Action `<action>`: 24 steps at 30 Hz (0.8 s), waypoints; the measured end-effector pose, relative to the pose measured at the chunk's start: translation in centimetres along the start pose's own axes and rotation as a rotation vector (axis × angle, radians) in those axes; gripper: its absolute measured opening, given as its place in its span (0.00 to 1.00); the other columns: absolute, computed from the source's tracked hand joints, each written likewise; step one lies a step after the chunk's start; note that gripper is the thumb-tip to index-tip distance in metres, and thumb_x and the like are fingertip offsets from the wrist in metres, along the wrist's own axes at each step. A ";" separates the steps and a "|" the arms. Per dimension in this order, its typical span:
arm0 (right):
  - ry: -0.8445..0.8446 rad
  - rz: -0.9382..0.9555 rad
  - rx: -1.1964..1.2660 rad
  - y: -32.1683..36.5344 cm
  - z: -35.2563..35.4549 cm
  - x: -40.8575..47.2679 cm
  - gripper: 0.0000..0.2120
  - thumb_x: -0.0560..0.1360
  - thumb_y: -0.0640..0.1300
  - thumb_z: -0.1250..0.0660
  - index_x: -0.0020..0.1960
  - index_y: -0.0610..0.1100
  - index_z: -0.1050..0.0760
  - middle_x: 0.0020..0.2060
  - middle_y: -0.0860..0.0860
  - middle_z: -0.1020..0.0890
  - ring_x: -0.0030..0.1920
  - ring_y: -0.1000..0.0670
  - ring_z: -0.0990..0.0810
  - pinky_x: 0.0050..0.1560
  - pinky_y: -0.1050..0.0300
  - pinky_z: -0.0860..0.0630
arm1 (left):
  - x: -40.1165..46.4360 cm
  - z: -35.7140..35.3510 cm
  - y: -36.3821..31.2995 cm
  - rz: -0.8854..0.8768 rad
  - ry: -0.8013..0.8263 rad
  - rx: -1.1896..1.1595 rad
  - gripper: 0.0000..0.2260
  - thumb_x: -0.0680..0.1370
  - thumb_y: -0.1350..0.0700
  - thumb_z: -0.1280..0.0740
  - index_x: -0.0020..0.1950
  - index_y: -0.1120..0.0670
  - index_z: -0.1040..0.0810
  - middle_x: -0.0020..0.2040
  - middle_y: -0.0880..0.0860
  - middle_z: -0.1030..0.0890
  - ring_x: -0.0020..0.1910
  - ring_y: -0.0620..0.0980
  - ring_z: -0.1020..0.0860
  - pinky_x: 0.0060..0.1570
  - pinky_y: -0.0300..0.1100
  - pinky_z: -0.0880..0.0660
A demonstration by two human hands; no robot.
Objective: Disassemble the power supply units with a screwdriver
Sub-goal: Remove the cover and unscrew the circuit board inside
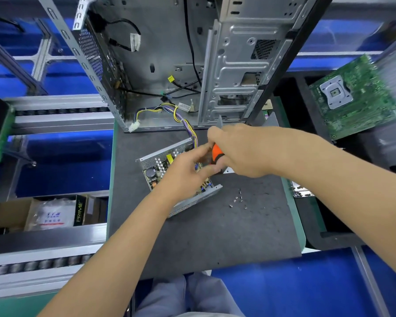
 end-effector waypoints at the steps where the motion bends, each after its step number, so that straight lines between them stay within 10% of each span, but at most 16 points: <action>1: -0.006 0.005 -0.033 0.0 0.0 -0.1 0.16 0.80 0.48 0.35 0.62 0.47 0.37 0.53 0.49 0.30 0.50 0.46 0.33 0.48 0.49 0.30 | 0.0 0.1 0.0 0.006 0.003 0.006 0.12 0.77 0.62 0.29 0.51 0.44 0.21 0.46 0.51 0.16 0.51 0.54 0.20 0.56 0.47 0.25; 5: -0.048 0.044 -0.118 0.3 -0.1 -0.5 0.17 0.79 0.48 0.36 0.63 0.50 0.40 0.51 0.50 0.37 0.52 0.46 0.37 0.50 0.51 0.37 | 0.3 -0.1 0.1 -0.023 -0.055 0.043 0.10 0.73 0.63 0.25 0.44 0.49 0.21 0.44 0.59 0.21 0.45 0.53 0.22 0.48 0.41 0.26; 10: -0.220 -0.166 -0.091 0.7 0.7 -1.3 0.29 0.75 0.73 0.48 0.51 0.46 0.37 0.33 0.50 0.38 0.44 0.42 0.31 0.40 0.50 0.35 | 0.8 -0.4 0.5 -0.045 -0.139 0.101 0.12 0.68 0.53 0.22 0.42 0.44 0.25 0.41 0.47 0.25 0.41 0.41 0.26 0.43 0.35 0.31; 13: -0.239 -0.189 -0.204 1.3 1.1 -0.9 0.22 0.81 0.63 0.49 0.48 0.44 0.36 0.32 0.49 0.42 0.39 0.43 0.34 0.38 0.51 0.35 | 1.1 -0.9 1.0 -0.002 -0.172 0.109 0.16 0.67 0.55 0.19 0.43 0.54 0.26 0.42 0.53 0.24 0.39 0.46 0.27 0.41 0.44 0.29; 21: -0.021 -0.056 0.023 0.8 0.4 0.0 0.11 0.82 0.50 0.40 0.58 0.46 0.39 0.47 0.48 0.32 0.50 0.43 0.32 0.45 0.49 0.34 | 0.0 -0.2 1.5 0.059 -0.064 0.072 0.22 0.73 0.58 0.23 0.63 0.43 0.25 0.53 0.41 0.21 0.49 0.44 0.25 0.50 0.33 0.29; 24: -0.019 0.026 -0.059 1.1 0.1 -0.3 0.11 0.80 0.44 0.38 0.55 0.52 0.41 0.50 0.50 0.37 0.49 0.47 0.38 0.49 0.51 0.37 | 0.0 0.1 1.2 0.029 -0.047 0.136 0.13 0.76 0.60 0.27 0.48 0.42 0.24 0.43 0.44 0.18 0.45 0.43 0.23 0.45 0.33 0.30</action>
Point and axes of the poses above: each hand's wrist, its own x-axis towards the middle knuckle, its own z-axis out of the back of the hand, y = z × x, the point moved 3 cm from there along x, towards the middle knuckle
